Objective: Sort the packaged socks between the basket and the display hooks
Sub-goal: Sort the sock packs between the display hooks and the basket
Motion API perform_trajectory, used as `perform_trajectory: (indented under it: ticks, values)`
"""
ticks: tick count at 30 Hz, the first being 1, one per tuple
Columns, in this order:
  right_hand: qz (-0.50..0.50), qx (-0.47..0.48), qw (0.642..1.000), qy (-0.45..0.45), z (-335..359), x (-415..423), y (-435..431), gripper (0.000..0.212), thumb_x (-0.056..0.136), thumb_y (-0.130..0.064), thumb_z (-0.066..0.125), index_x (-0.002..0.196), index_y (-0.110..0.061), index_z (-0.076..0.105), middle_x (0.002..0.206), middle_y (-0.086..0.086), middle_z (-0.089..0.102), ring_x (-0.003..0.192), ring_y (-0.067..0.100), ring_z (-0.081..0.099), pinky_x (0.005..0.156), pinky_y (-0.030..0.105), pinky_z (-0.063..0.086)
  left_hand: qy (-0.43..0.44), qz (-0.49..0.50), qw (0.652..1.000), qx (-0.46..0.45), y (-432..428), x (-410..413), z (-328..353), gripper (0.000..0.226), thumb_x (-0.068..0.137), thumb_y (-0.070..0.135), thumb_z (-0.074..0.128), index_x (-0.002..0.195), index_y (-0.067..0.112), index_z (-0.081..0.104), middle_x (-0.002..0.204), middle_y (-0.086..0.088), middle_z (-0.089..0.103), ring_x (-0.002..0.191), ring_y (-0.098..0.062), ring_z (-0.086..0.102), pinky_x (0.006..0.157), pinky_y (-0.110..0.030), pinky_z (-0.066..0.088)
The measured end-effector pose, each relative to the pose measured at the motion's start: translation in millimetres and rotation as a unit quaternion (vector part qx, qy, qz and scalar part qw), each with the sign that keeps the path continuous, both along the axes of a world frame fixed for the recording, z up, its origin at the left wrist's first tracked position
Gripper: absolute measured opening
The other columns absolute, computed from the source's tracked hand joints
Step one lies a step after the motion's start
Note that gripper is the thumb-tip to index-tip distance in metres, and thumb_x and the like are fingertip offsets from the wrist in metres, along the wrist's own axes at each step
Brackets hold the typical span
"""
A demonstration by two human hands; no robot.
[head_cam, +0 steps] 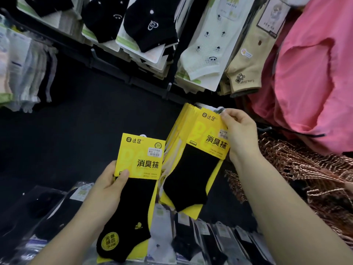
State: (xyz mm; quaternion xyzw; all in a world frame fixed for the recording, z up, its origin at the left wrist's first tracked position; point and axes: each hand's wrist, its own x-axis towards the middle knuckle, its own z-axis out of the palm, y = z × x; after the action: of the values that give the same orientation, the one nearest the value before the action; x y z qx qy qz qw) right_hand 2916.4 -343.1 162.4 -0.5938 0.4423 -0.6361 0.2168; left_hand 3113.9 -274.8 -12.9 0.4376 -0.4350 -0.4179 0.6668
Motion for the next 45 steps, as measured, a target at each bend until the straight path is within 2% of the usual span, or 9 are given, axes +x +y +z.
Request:
perform_trajectory:
  ticks: [4, 8, 12, 17, 21, 25, 30, 36, 45]
  values:
    - [-0.035, -0.003, 0.999, 0.022, 0.8, 4.5, -11.7, 0.019, 0.086, -0.013, 0.063, 0.073, -0.024, 0.069, 0.091, 0.007, 0.069, 0.095, 0.032, 0.066, 0.087, 0.052, 0.053, -0.001, 0.01, 1.0, 0.003, 0.1, 1.3, 2.4, 0.017, 0.1, 0.02, 0.044, 0.098, 0.03, 0.058, 0.082, 0.011, 0.071, 0.076, -0.008, 0.066, 0.069, -0.031, 0.047]
    - [-0.074, -0.03, 0.997, 0.007, -8.5, -0.9, -12.0, 0.011, 0.082, -0.017, 0.068, 0.081, -0.027, 0.07, 0.103, 0.001, 0.066, 0.102, 0.025, 0.063, 0.082, 0.044, 0.056, 0.016, -0.008, 1.0, 0.022, 0.9, 2.2, 4.5, 0.015, 0.099, 0.017, 0.045, 0.098, 0.028, 0.055, 0.071, 0.01, 0.07, 0.068, -0.007, 0.066, 0.061, -0.028, 0.045]
    - [-0.186, -0.122, 0.966, 0.135, -35.2, -4.3, 9.0, 0.029, 0.078, -0.021, 0.07, 0.097, -0.033, 0.052, 0.104, -0.012, 0.041, 0.11, 0.021, 0.047, 0.099, 0.045, 0.04, -0.005, -0.03, 0.999, 0.027, 3.6, -0.5, 4.6, 0.024, 0.097, 0.016, 0.046, 0.089, 0.036, 0.058, 0.083, 0.002, 0.071, 0.073, -0.007, 0.066, 0.067, -0.03, 0.045]
    - [0.001, -0.045, 0.957, 0.287, -81.5, 22.9, 45.5, 0.023, 0.085, -0.028, 0.067, 0.094, -0.039, 0.05, 0.102, -0.021, 0.047, 0.096, -0.003, 0.047, 0.084, 0.009, 0.038, -0.021, -0.064, 0.998, 0.01, 5.9, -5.3, 5.5, 0.034, 0.095, 0.009, 0.044, 0.085, 0.036, 0.061, 0.085, 0.006, 0.07, 0.078, -0.006, 0.063, 0.069, -0.029, 0.042]
    - [0.097, 0.074, 0.972, 0.2, -91.6, 38.4, 51.2, 0.044, 0.086, -0.045, 0.059, 0.125, -0.037, 0.039, 0.107, -0.021, 0.051, 0.091, -0.009, 0.053, 0.068, 0.002, 0.043, -0.035, -0.087, 0.995, -0.018, 6.4, -8.6, 5.8, 0.038, 0.094, 0.005, 0.045, 0.087, 0.039, 0.061, 0.088, 0.005, 0.071, 0.077, -0.005, 0.064, 0.069, -0.028, 0.045]
    - [0.091, 0.038, 0.987, 0.13, -76.8, 35.8, 46.0, 0.022, 0.085, -0.042, 0.063, 0.104, -0.046, 0.053, 0.1, -0.011, 0.06, 0.09, 0.002, 0.059, 0.066, 0.009, 0.045, -0.052, -0.138, 0.988, -0.054, 7.9, -11.6, 6.0, 0.037, 0.096, 0.003, 0.046, 0.095, 0.036, 0.062, 0.093, 0.006, 0.071, 0.083, -0.005, 0.065, 0.069, -0.021, 0.048]
    - [0.132, 0.117, 0.982, 0.074, -66.0, 31.6, 46.1, 0.011, 0.083, -0.027, 0.068, 0.075, -0.029, 0.075, 0.087, -0.005, 0.074, 0.086, 0.013, 0.068, 0.079, 0.033, 0.054, -0.063, -0.16, 0.981, -0.09, 9.2, -20.8, 6.7, 0.027, 0.098, 0.004, 0.045, 0.109, 0.025, 0.058, 0.103, 0.005, 0.071, 0.096, -0.008, 0.066, 0.078, -0.019, 0.051]
    - [0.07, 0.065, 0.995, -0.04, -32.8, 3.6, 37.4, 0.018, 0.087, -0.025, 0.064, 0.073, -0.029, 0.075, 0.105, 0.001, 0.071, 0.11, 0.023, 0.061, 0.099, 0.053, 0.045, -0.098, -0.116, 0.984, -0.094, 6.5, -28.1, 3.9, 0.037, 0.094, 0.006, 0.055, 0.117, 0.035, 0.053, 0.112, 0.01, 0.067, 0.103, -0.001, 0.063, 0.081, -0.013, 0.048]
    - [-0.03, 0.003, 1.0, -0.008, 8.1, 7.4, -1.9, 0.01, 0.088, -0.014, 0.063, 0.085, -0.012, 0.072, 0.088, 0.008, 0.069, 0.082, 0.021, 0.062, 0.083, 0.046, 0.054, -0.163, -0.127, 0.977, -0.059, 3.5, -28.8, -4.1, 0.034, 0.092, 0.011, 0.06, 0.112, 0.038, 0.063, 0.112, 0.021, 0.067, 0.103, 0.005, 0.06, 0.082, -0.007, 0.047]
